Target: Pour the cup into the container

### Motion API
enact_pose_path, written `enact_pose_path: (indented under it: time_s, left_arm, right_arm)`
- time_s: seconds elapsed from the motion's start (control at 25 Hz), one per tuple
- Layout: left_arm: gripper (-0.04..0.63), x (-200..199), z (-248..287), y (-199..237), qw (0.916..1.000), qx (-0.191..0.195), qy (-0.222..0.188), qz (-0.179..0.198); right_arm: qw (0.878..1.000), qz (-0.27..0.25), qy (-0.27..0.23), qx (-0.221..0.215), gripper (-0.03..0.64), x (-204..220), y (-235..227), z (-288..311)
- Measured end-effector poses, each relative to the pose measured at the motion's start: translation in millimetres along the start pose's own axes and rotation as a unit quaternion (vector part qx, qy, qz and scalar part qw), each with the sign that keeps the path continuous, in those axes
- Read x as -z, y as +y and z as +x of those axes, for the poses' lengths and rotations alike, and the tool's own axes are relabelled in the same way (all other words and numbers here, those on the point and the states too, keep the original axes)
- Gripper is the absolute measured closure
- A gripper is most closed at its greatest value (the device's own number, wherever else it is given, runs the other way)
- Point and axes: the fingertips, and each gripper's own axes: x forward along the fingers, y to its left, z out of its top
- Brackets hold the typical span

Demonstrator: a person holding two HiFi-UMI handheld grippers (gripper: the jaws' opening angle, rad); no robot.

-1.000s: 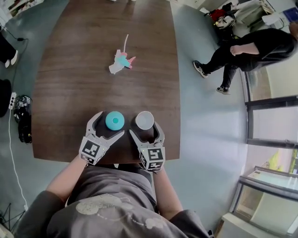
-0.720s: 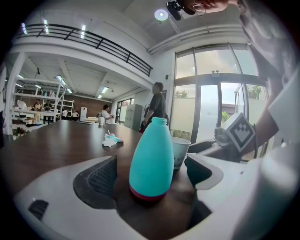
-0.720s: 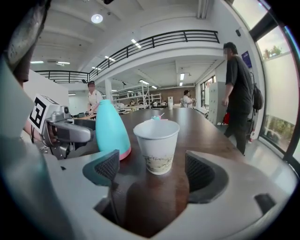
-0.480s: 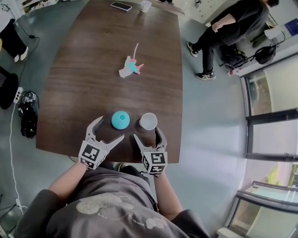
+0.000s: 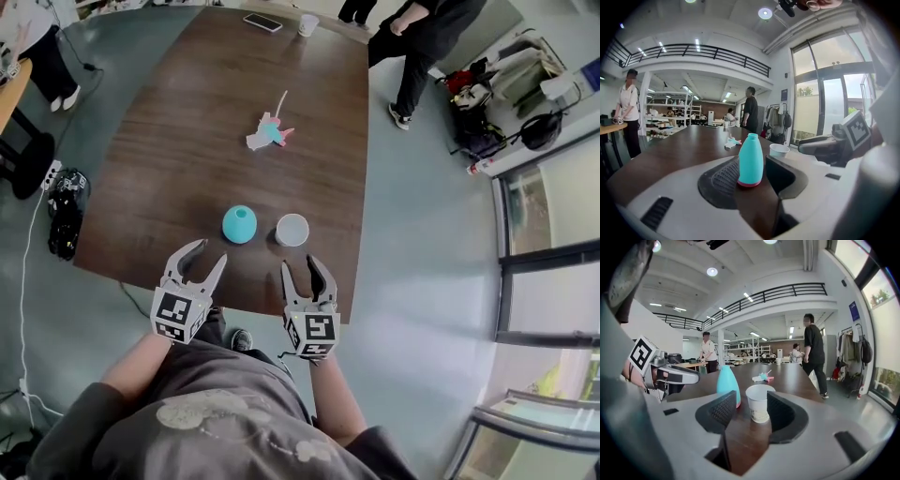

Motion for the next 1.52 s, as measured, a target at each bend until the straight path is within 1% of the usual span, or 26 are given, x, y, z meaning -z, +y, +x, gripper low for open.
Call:
enact_pose_path:
  time_s: [0.08, 0.16, 0.28, 0.36, 0.44, 0.48, 0.72, 0.84, 1.16, 1.52]
  left_arm:
    - [0.456, -9.5, -7.9, -6.1, 0.9999, -0.007, -0.015, -0.003]
    - [0.491, -20.0, -14.2, -12.8, 0.9993, -0.010, -0.037, -0.002]
    - [0.558, -29.6, -24.3, -21.3, 0.9976, -0.020, -0.065, -0.006]
    - [0.586, -32.9, -30.1, -25.0, 0.9970, -0.027, -0.073, -0.007]
    - [0.586, -35.6, -35.2, -28.2, 0.9967, -0.031, -0.075, -0.009]
    - [0.586, -36.5, -37.5, -29.2, 0.9966, -0.032, -0.075, -0.011]
    - [0.588, -40.6, -49.1, -37.3, 0.9962, -0.034, -0.079, -0.010]
    - [0.588, -44.0, -53.8, -42.3, 0.9959, -0.031, -0.085, -0.010]
    - [0.587, -49.3, -62.3, -50.3, 0.9951, -0.029, -0.093, -0.016]
    - [0.588, -49.5, -68.2, -60.5, 0.9947, -0.032, -0.096, -0.020]
  right_arm:
    - [1.000, -0.017, -0.024, 0.003, 0.449, -14.0, 2.2, -11.3]
    - [0.998, -0.027, -0.048, 0.007, 0.475, -27.7, 3.9, -22.4]
    - [0.997, -0.009, -0.070, 0.014, 0.513, -39.9, 2.6, -38.2]
    - [0.996, 0.003, -0.081, 0.034, 0.561, -46.3, -3.9, -46.2]
    - [0.995, 0.008, -0.090, 0.050, 0.621, -52.2, -9.3, -52.3]
    - [0.994, 0.009, -0.093, 0.053, 0.626, -54.2, -10.0, -54.5]
    - [0.994, -0.002, -0.097, 0.051, 0.627, -58.9, -4.3, -68.6]
    - [0.994, -0.016, -0.094, 0.052, 0.629, -57.2, 0.8, -72.7]
    - [0.995, -0.048, -0.080, 0.023, 0.629, -56.7, 15.7, -75.5]
    - [0.996, -0.060, -0.066, -0.007, 0.629, -46.1, 24.6, -84.3]
